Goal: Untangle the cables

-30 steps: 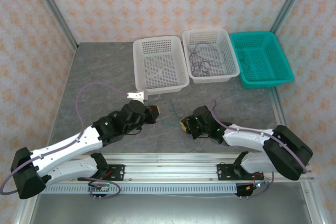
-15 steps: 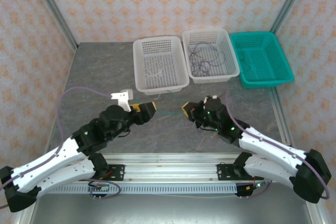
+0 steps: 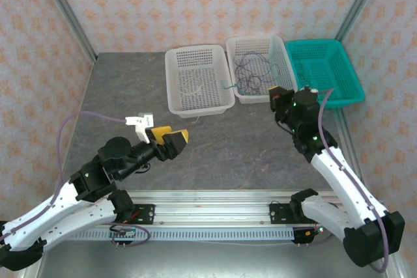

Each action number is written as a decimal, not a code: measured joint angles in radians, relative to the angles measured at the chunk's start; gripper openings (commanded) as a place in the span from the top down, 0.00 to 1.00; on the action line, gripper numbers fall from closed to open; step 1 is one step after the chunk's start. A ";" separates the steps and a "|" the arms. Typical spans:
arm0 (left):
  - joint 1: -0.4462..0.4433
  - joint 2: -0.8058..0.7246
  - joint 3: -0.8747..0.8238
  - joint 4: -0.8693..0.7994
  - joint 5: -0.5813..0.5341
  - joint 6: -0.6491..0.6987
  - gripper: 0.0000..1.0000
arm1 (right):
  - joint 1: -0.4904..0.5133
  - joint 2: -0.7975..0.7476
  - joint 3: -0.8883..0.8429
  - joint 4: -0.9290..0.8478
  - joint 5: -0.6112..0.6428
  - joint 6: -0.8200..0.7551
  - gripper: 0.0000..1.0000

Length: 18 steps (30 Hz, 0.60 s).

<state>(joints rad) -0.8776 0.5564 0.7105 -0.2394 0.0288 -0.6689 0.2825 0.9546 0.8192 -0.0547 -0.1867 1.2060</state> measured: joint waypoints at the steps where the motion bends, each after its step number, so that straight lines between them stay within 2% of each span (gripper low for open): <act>1: 0.000 0.004 0.000 0.000 0.006 0.005 0.03 | -0.034 0.018 0.001 0.012 0.001 0.000 1.00; 10: 0.000 0.012 -0.003 0.000 0.016 0.049 0.02 | -0.347 0.261 0.001 0.189 0.020 -0.016 1.00; 14: 0.000 0.020 -0.022 0.001 0.012 0.070 0.02 | -0.414 0.389 0.016 0.233 0.060 -0.040 1.00; 18: 0.000 0.058 -0.029 0.001 0.002 0.090 0.02 | -0.433 0.518 0.076 0.240 0.152 -0.006 1.00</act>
<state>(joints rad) -0.8776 0.6144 0.6815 -0.2382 0.0307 -0.5789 -0.1505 1.4731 0.8951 0.1852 -0.0349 1.1999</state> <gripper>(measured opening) 0.984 0.053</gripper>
